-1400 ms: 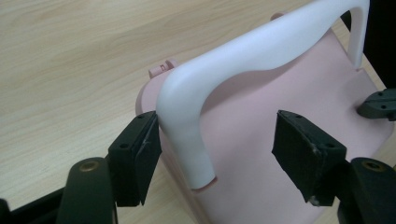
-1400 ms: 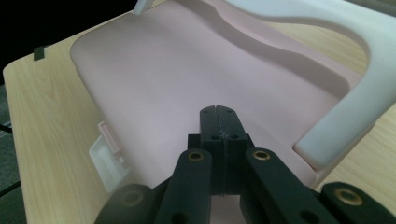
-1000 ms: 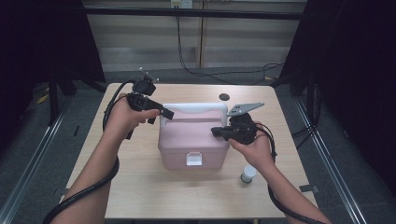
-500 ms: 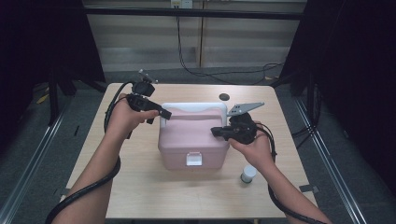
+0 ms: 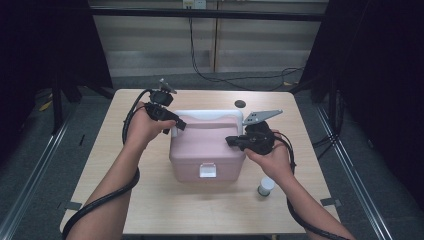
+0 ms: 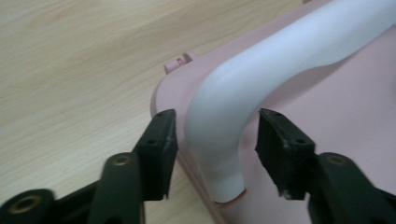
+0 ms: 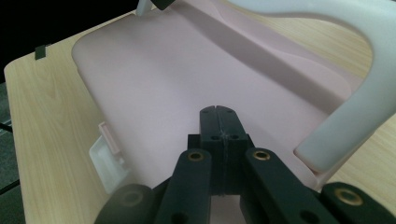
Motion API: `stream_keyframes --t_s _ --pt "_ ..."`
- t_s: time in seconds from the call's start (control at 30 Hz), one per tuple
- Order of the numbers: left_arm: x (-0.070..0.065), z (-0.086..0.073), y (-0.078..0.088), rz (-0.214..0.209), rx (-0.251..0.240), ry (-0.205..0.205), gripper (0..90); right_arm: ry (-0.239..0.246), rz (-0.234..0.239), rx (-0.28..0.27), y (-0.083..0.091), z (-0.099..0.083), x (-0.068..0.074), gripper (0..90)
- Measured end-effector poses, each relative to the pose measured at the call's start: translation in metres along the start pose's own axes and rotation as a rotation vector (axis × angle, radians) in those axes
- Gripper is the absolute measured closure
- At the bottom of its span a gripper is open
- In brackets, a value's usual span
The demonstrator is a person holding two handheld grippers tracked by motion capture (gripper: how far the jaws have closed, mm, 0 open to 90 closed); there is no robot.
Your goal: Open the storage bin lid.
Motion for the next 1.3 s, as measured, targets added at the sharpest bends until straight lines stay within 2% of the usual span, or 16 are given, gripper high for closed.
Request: stream_keyframes --t_s 0.1,0.13,0.2,0.37,0.4,0.57,0.67,0.87,1.03,1.3 --pt "0.001 0.001 0.001 0.030 0.010 -0.017 60.9 -0.002 0.007 -0.005 0.000 0.000 0.000 90.0" --pt "0.000 0.002 0.002 0.033 0.004 -0.013 64.4 0.002 0.005 -0.005 0.000 0.000 0.000 90.0" --pt "0.000 0.002 0.003 0.044 0.022 -0.002 67.1 0.004 0.004 -0.002 0.000 0.000 0.000 90.0" --pt "0.000 0.002 0.005 0.028 0.042 0.024 69.0 0.007 0.004 -0.008 0.000 0.001 -0.001 90.0" --pt "-0.001 0.002 0.005 0.022 0.046 0.040 69.2 0.006 0.003 -0.007 0.000 0.001 -0.001 90.0" --pt "-0.001 0.002 0.008 0.026 0.056 0.040 70.0 0.012 0.020 -0.004 0.002 0.001 -0.001 90.0" --pt "-0.002 0.002 0.009 0.021 0.066 0.040 70.2 0.012 0.008 -0.018 0.008 0.000 -0.003 90.0" --pt "-0.002 0.004 0.013 -0.013 0.051 0.045 70.3 -0.006 -0.006 -0.050 0.023 -0.002 -0.013 90.0" --pt "-0.003 0.006 0.016 -0.014 0.052 0.031 70.3 -0.012 -0.025 -0.021 0.031 -0.012 -0.022 90.0" --pt "-0.004 0.009 0.019 -0.020 0.052 0.040 70.3 -0.020 -0.043 0.019 0.043 -0.029 -0.035 90.0"
Point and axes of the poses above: each handheld gripper's, and its own axes: y roughly backward along the jaws, z roughly out of its top, x roughly to its left, the point moved 9 cm from there along -y, roughly forward along the jaws, and after that the axes turned 13 degrees about y, right-handed, at the moved point
